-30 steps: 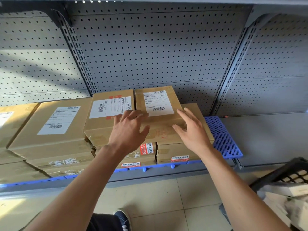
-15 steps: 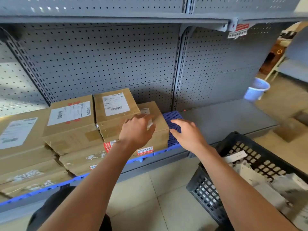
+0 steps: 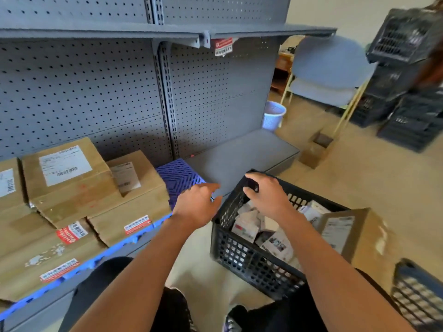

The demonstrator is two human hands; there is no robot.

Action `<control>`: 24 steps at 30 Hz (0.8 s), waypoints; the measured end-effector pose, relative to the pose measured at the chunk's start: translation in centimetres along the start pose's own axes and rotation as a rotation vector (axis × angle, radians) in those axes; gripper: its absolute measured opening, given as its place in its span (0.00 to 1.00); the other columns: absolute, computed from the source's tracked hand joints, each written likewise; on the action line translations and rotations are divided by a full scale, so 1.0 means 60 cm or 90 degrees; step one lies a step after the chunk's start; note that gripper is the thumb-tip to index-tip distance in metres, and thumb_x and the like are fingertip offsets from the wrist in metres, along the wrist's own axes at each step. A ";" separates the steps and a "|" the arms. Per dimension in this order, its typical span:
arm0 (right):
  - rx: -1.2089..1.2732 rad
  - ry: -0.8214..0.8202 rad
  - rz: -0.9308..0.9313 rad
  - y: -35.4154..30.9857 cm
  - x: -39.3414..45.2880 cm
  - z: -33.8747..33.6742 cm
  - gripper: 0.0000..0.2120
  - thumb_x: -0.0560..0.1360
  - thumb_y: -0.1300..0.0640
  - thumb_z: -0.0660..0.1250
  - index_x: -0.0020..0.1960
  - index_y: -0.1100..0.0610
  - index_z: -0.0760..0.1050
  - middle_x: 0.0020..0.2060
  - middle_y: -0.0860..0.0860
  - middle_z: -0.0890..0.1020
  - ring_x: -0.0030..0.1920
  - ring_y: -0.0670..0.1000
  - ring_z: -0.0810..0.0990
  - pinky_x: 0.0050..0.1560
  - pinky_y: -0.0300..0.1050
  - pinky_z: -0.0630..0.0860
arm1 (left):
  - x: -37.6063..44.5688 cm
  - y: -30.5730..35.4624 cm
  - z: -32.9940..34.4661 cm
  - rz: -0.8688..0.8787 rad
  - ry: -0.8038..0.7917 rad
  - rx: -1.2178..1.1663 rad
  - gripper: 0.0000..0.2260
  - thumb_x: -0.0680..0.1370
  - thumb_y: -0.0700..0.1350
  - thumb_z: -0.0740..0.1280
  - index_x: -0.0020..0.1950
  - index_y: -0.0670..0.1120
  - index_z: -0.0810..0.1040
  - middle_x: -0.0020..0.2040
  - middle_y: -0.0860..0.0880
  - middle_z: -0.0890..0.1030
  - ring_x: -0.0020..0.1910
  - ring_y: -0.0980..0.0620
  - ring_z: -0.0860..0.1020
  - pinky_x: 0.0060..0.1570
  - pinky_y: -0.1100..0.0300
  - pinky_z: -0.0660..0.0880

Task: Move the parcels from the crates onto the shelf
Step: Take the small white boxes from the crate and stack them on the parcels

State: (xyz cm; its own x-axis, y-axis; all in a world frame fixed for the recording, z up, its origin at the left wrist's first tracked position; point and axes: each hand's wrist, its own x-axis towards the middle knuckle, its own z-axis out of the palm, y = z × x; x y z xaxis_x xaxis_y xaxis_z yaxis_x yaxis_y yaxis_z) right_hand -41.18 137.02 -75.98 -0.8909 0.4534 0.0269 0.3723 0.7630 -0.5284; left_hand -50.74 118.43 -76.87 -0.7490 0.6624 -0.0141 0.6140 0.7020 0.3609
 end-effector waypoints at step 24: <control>-0.035 0.157 0.435 0.352 -0.260 -0.079 0.36 0.78 0.42 0.67 0.80 0.48 0.57 0.80 0.52 0.58 0.79 0.61 0.57 0.72 0.65 0.66 | 0.044 0.328 0.236 0.160 -0.296 -0.161 0.17 0.83 0.50 0.61 0.72 0.53 0.74 0.66 0.47 0.77 0.61 0.44 0.77 0.55 0.53 0.74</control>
State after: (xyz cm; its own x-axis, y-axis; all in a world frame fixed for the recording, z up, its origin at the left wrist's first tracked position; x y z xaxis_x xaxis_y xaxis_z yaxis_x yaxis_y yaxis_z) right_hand -18.19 148.23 -83.51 -0.3723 0.9228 -0.0994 0.8428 0.2913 -0.4526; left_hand -37.09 137.69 -83.00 -0.3652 0.8857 -0.2866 0.6376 0.4623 0.6162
